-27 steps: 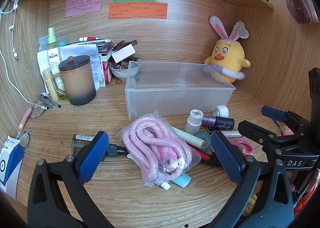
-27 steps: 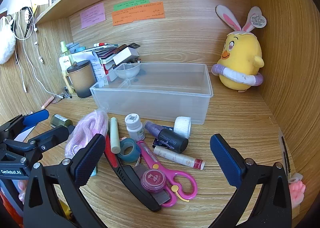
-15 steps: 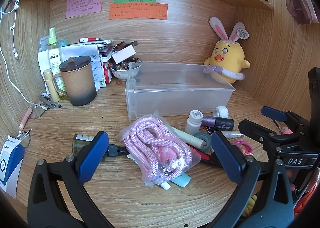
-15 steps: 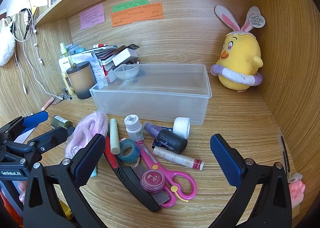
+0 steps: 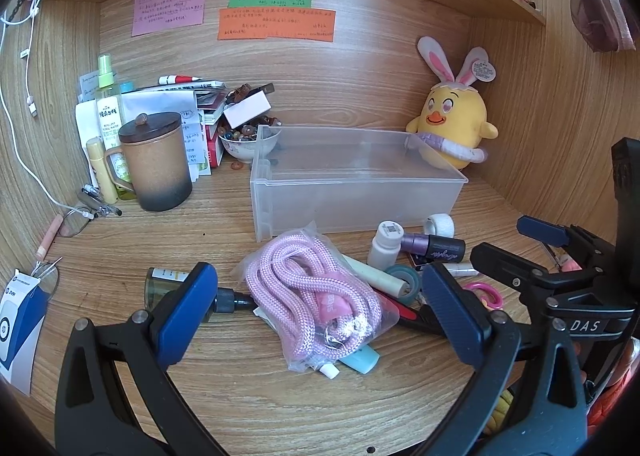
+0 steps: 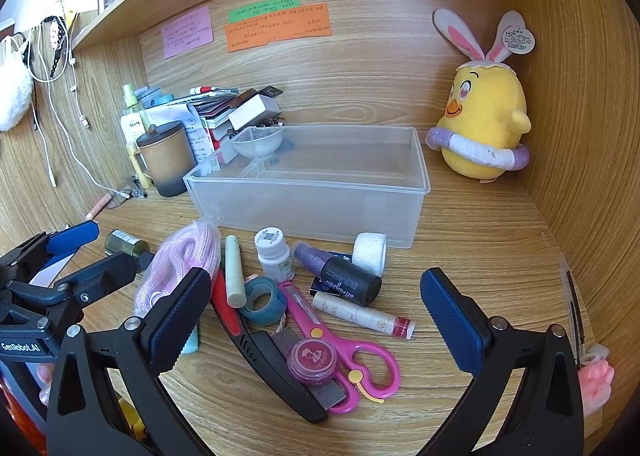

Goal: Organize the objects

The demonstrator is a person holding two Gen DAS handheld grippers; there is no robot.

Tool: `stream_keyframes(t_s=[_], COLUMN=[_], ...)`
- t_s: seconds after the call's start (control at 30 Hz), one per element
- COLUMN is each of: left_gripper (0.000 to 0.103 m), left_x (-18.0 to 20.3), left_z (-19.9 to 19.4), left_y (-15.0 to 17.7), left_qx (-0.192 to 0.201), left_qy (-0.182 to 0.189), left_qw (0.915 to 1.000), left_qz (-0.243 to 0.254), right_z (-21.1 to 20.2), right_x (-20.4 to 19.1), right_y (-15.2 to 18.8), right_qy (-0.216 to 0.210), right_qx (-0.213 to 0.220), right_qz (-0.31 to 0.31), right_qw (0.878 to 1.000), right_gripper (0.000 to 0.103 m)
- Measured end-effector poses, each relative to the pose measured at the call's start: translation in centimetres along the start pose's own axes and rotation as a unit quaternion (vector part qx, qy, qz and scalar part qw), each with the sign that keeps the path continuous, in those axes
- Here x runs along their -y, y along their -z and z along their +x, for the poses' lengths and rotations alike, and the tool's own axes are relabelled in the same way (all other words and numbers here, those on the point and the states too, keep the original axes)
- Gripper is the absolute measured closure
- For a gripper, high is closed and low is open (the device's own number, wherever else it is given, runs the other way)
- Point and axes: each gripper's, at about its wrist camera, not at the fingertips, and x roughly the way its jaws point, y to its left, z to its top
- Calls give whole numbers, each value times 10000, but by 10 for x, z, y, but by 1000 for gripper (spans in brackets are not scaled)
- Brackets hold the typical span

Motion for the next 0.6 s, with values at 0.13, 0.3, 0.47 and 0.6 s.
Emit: stream_keyframes(t_s=[0.13, 0.3, 0.47, 0.6], left_gripper=[0, 0, 0, 0], left_x=[0, -1, -7, -20], left_z=[0, 3, 5, 6], left_y=[1, 1, 2, 1], left_qx=[-7, -54, -89, -80], left_qy=[-7, 20, -89, -115], left_qw=[10000, 10000, 9999, 9998], left_qz=[-3, -36, -20, -162], right_z=[0, 1, 3, 9], right_x=[0, -1, -3, -3], right_y=[0, 0, 1, 3], right_qy=[2, -9, 3, 10], right_qx=[1, -15, -22, -130], right_qz=[4, 4, -20, -74], right_qw=[10000, 10000, 10000, 9999], right_gripper=[0, 0, 0, 0])
